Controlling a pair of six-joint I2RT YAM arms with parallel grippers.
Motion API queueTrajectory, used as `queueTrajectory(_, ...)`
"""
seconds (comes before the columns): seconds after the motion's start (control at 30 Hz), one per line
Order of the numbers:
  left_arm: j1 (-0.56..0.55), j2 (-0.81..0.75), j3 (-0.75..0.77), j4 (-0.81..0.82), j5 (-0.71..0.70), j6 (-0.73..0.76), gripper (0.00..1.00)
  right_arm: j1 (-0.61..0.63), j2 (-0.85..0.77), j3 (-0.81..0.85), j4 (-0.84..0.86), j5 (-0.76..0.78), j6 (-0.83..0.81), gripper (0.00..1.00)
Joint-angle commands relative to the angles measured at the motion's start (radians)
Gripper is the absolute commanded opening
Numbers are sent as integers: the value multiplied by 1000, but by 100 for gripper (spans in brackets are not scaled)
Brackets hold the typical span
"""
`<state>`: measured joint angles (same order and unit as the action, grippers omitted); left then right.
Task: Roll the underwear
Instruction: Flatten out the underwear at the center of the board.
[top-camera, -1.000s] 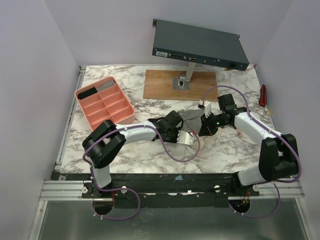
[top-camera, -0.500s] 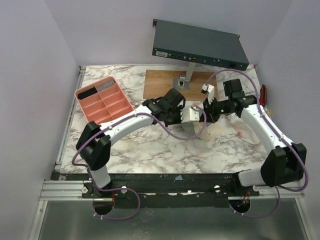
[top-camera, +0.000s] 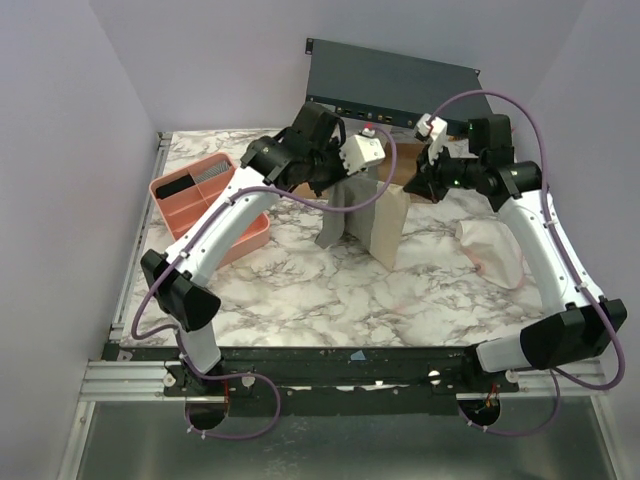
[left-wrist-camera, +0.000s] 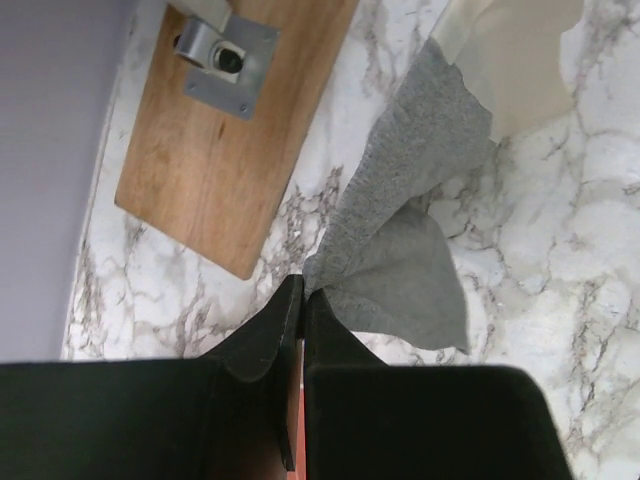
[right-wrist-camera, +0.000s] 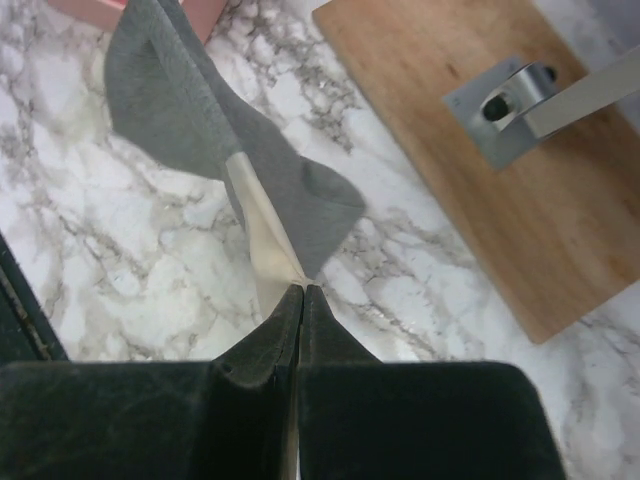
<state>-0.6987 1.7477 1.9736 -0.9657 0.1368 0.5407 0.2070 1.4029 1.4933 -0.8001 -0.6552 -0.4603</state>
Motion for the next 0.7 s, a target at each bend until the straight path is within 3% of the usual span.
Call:
queueTrajectory(0.0, 52, 78, 129, -120, -52, -13, 0, -11, 50, 93, 44, 79, 22, 1)
queueTrajectory(0.43, 82, 211, 419, -103, -270, 89, 0, -9, 260, 419, 47, 72, -6, 1)
queueTrajectory(0.53, 82, 170, 386, -72, -275, 85, 0, -10, 251, 419, 50, 73, -22, 1)
queueTrajectory(0.67, 65, 41, 150, 6, -237, 75, 0, -9, 172, 300, 75, 36, -63, 1)
